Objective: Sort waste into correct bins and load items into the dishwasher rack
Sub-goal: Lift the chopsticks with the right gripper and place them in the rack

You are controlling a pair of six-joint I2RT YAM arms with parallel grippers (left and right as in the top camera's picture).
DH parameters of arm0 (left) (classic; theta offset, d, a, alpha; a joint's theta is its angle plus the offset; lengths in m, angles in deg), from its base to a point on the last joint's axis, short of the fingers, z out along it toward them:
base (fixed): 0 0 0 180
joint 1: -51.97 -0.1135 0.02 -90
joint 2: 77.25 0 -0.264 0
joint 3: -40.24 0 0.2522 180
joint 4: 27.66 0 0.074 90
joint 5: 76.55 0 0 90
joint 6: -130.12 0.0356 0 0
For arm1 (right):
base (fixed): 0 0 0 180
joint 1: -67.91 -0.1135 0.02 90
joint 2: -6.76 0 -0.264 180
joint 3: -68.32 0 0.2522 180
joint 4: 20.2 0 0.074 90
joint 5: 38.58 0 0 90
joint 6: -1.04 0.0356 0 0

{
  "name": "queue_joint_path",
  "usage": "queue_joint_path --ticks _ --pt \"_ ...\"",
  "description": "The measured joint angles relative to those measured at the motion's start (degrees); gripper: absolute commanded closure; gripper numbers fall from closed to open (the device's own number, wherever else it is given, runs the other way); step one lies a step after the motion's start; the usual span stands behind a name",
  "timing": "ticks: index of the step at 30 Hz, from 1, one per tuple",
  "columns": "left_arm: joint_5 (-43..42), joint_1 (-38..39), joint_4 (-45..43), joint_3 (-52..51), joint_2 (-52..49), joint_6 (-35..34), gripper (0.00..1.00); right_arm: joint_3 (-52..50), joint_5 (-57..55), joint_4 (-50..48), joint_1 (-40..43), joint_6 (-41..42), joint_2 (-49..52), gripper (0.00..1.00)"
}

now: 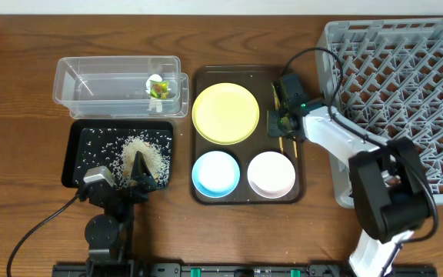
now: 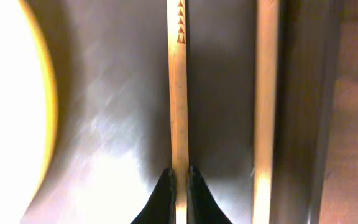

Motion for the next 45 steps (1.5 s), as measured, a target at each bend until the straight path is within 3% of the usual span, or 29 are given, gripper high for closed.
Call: queue_joint_path --ticks 8,14,20,29,30,32,34,37,39,40,43,45 --pt "0.00 0.00 0.02 0.00 0.00 -0.02 0.05 -0.74 2.91 3.93 4.66 -1.92 -20.35 0.99" --pt "0.00 0.00 0.02 0.00 0.00 0.00 0.05 -0.63 2.91 4.76 13.05 -10.95 -29.88 0.99" --pt "0.00 0.00 0.02 0.00 0.00 -0.02 0.05 -0.63 2.71 0.35 19.71 -18.27 -27.85 0.99" --pt "0.00 0.00 0.02 0.00 0.00 0.00 0.05 -0.63 -1.53 -7.78 20.48 -22.84 -16.39 0.98" --pt "0.00 0.00 0.02 0.00 0.00 0.00 0.05 -0.66 -1.86 -7.78 20.50 -23.19 -15.47 0.91" --pt "0.00 0.00 0.02 0.00 0.00 -0.02 0.05 -0.66 -2.29 -7.76 20.48 -23.58 -14.60 0.59" --pt "0.00 0.00 0.02 0.00 0.00 -0.02 0.05 -0.66 -2.60 -7.52 20.48 -23.85 -14.71 0.54" --pt "0.00 0.00 0.02 0.00 0.00 0.00 0.05 -0.66 -2.73 -4.94 20.00 -23.61 -16.17 0.57" --pt "0.00 0.00 0.02 0.00 0.00 0.00 0.05 -0.66 -1.11 -1.20 18.80 -23.19 -18.12 0.76" --pt "0.00 0.00 0.02 0.00 0.00 0.00 0.05 -0.66 0.20 0.81 17.73 -22.38 -19.37 0.78" --pt "0.00 0.00 0.02 0.00 0.00 0.00 0.05 -0.66 3.96 5.09 13.73 -20.98 -22.21 0.75" --pt "0.00 0.00 0.00 0.00 0.00 0.00 0.05 -0.63 5.38 7.54 10.67 -19.06 -22.93 0.67"
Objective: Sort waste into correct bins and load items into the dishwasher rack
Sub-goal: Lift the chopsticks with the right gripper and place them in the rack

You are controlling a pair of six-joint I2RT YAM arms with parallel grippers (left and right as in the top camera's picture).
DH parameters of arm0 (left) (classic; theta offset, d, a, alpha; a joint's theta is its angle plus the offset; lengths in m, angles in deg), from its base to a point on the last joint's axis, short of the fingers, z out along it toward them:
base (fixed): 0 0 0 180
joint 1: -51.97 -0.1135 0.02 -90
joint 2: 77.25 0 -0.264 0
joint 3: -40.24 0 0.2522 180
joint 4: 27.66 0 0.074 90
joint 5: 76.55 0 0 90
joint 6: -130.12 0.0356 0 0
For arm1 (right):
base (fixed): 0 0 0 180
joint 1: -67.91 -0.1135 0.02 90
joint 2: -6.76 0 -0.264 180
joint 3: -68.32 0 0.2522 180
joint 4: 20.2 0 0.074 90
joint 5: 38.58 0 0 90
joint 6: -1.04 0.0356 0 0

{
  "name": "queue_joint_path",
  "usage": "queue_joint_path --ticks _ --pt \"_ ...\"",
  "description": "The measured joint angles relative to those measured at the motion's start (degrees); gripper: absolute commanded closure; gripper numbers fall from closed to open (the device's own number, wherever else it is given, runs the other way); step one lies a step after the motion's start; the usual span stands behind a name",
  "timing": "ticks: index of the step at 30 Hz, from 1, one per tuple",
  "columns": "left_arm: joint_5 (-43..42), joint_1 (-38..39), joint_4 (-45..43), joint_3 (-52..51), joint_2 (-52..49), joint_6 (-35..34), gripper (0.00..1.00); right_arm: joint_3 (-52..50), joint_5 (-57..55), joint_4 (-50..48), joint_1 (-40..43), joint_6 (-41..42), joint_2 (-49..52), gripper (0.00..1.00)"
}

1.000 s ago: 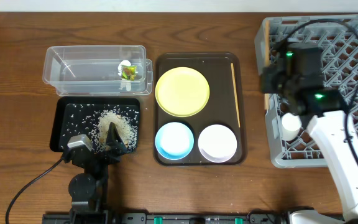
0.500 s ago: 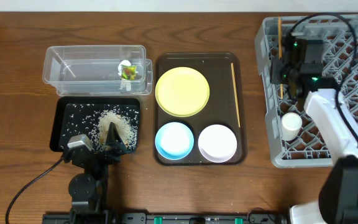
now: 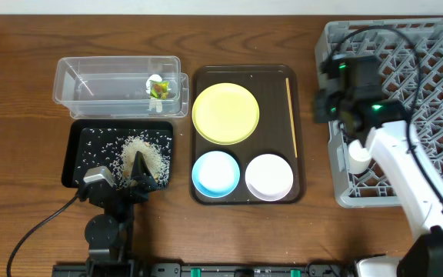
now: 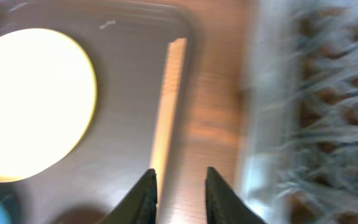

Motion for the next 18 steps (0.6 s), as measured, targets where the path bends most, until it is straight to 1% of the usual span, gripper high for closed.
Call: queue_joint_path --ticks 3,8,11,13,18 --pt "0.00 0.00 0.00 0.00 0.00 -0.02 0.05 -0.02 -0.11 2.21 -4.24 4.39 1.18 0.59" --pt "0.00 0.00 0.00 0.00 0.00 0.00 0.05 -0.04 -5.22 -0.02 -7.23 11.58 7.98 0.55" --pt "0.00 0.00 0.00 0.00 0.00 0.00 0.05 -0.13 -7.32 -3.87 -7.21 13.53 13.22 0.64" --pt "0.00 0.00 0.00 0.00 0.00 -0.02 0.05 -0.13 -7.72 -6.78 -7.21 13.99 16.61 0.67" --pt "0.00 0.00 0.00 0.00 0.00 -0.02 0.05 -0.17 -7.13 -10.36 -7.21 12.85 21.99 0.67"
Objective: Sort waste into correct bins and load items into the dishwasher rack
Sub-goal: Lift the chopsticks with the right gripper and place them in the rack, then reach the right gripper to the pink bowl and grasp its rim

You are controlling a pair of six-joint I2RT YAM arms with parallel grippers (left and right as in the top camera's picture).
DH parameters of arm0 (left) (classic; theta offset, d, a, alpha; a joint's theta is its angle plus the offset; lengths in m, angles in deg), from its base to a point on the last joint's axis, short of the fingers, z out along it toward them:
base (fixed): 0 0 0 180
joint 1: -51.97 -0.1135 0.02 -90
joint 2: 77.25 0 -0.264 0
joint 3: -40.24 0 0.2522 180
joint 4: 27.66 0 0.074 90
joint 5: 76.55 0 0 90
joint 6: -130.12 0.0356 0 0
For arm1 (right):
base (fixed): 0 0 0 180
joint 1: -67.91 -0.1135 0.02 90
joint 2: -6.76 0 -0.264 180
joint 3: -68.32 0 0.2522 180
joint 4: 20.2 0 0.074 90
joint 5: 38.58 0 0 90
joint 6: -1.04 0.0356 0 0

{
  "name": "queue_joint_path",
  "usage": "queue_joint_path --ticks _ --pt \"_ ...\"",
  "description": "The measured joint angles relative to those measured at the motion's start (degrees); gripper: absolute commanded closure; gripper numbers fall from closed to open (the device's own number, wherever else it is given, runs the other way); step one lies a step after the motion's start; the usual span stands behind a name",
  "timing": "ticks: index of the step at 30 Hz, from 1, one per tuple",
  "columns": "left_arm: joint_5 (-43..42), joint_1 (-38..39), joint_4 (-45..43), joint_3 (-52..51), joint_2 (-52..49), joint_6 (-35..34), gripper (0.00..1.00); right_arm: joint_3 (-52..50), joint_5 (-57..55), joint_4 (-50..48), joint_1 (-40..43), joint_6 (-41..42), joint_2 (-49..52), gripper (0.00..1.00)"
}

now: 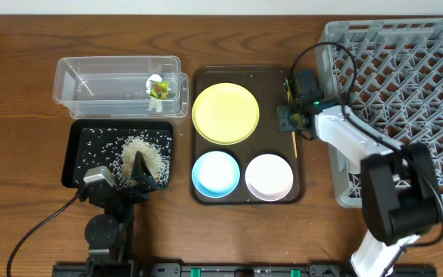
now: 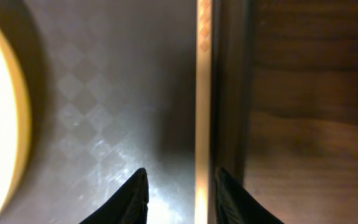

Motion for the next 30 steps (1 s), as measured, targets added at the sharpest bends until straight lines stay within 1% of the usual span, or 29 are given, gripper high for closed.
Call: queue_joint_path --ticks 4,6,8,11,17,19,23,27,30 --pt "0.00 0.00 0.02 0.00 0.00 0.00 0.05 -0.04 0.31 -1.29 -0.02 -0.66 1.95 0.71" --pt "0.00 0.00 0.02 0.00 0.00 0.02 0.05 -0.04 0.22 -1.44 -0.02 -0.81 2.05 0.78" --pt "0.00 0.00 0.02 0.00 0.00 0.00 0.05 0.00 0.09 -1.16 -0.02 -0.96 2.08 0.90" --pt "0.00 0.00 0.02 0.00 0.00 0.02 0.05 0.04 0.81 -0.94 -0.02 -1.22 2.08 0.99" --pt "0.00 0.00 0.00 0.00 0.00 0.00 0.04 0.04 5.97 0.35 0.02 -1.31 1.14 0.99" --pt "0.00 0.00 0.02 0.00 0.00 0.00 0.05 -0.11 8.20 0.57 0.31 -1.31 -0.70 0.99" --pt "0.00 0.00 0.00 0.00 0.00 0.02 0.05 -0.33 10.95 0.96 2.89 -2.40 -10.27 0.99" --pt "0.00 0.00 0.02 0.00 0.00 0.00 0.05 -0.09 11.06 0.83 9.60 -6.08 -21.31 0.99" --pt "0.00 0.00 0.02 0.00 0.00 0.02 0.04 0.24 9.27 0.17 15.28 -8.35 -25.03 0.99"
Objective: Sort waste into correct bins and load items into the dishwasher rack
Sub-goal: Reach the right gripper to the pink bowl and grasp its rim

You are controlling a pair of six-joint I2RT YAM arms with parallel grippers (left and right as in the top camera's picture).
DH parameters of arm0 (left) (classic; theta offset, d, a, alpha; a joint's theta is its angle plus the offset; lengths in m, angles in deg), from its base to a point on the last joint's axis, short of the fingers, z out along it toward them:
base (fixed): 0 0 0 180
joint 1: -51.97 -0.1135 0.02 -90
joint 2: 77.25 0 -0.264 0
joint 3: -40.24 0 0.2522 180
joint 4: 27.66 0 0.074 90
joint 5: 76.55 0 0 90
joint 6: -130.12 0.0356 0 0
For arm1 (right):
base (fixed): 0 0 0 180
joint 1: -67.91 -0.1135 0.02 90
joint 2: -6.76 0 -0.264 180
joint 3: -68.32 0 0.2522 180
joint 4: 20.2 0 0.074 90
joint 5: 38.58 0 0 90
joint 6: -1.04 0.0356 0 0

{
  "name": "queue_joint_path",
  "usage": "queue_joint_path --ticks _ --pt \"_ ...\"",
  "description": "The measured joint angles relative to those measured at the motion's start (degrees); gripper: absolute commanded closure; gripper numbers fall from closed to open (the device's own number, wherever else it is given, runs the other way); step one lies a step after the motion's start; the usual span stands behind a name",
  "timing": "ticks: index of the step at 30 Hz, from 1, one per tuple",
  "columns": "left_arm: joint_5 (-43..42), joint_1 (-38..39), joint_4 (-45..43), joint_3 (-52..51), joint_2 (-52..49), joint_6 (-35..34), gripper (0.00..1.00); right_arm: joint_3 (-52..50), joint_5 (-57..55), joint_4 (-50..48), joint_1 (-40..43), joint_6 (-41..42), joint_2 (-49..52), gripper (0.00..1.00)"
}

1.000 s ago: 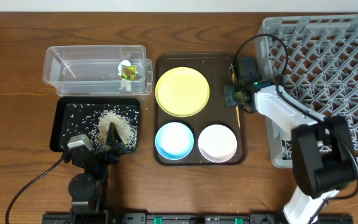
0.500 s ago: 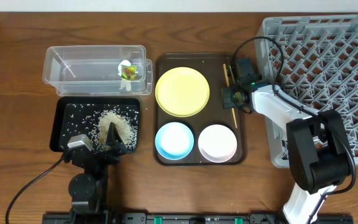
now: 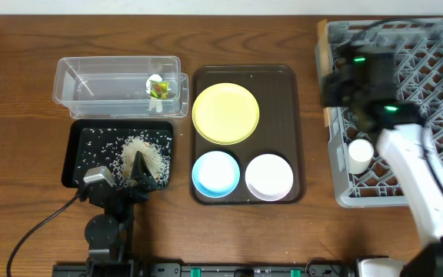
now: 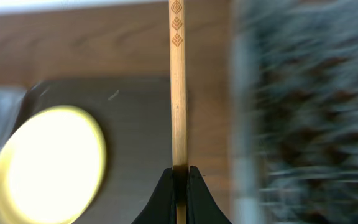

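My right gripper (image 4: 179,175) is shut on a wooden chopstick (image 4: 178,93), which is pinched near one end with its patterned end pointing away. In the overhead view the right gripper (image 3: 334,91) hangs at the left edge of the grey dishwasher rack (image 3: 421,46), beside the brown tray (image 3: 298,131). The tray holds a yellow plate (image 3: 225,113), a blue bowl (image 3: 216,173) and a white bowl (image 3: 271,175). My left gripper (image 3: 121,181) rests at the near edge of the black tray of rice (image 3: 79,142); its jaws cannot be made out.
A clear plastic container (image 3: 91,81) with a small piece of waste (image 3: 158,87) in it stands behind the black tray. A white cup (image 3: 360,154) sits in the rack's left part. In the right wrist view the rack is blurred.
My right gripper was open down on the tray around the last chopstick. Now it is shut on that chopstick and holds it up at the rack's left edge. The tray has no chopstick.
At first my right gripper was shut on one of two chopsticks on the tray. Then it was open by the rack, with one chopstick left on the tray. Then it straddled that one, and now it holds it beside the rack. The left arm stayed still.
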Motion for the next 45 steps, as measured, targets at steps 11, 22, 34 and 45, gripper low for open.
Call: queue_joint_path --ticks 11,22,34,45 --pt "0.00 0.00 0.00 0.00 0.00 -0.02 0.05 0.02 -2.40 -4.37 5.70 -7.13 10.25 0.77" --pt "0.00 0.00 -0.02 0.00 0.00 0.00 0.05 -0.09 2.82 6.29 -0.09 -5.99 -0.44 0.60" --pt "-0.02 0.00 0.00 0.00 0.00 -0.02 0.05 -1.20 8.59 31.04 -14.84 4.50 -9.05 0.62" --pt "-0.02 0.00 0.00 0.00 0.00 -0.02 0.05 -14.47 4.68 22.01 -17.84 11.32 1.20 0.77"
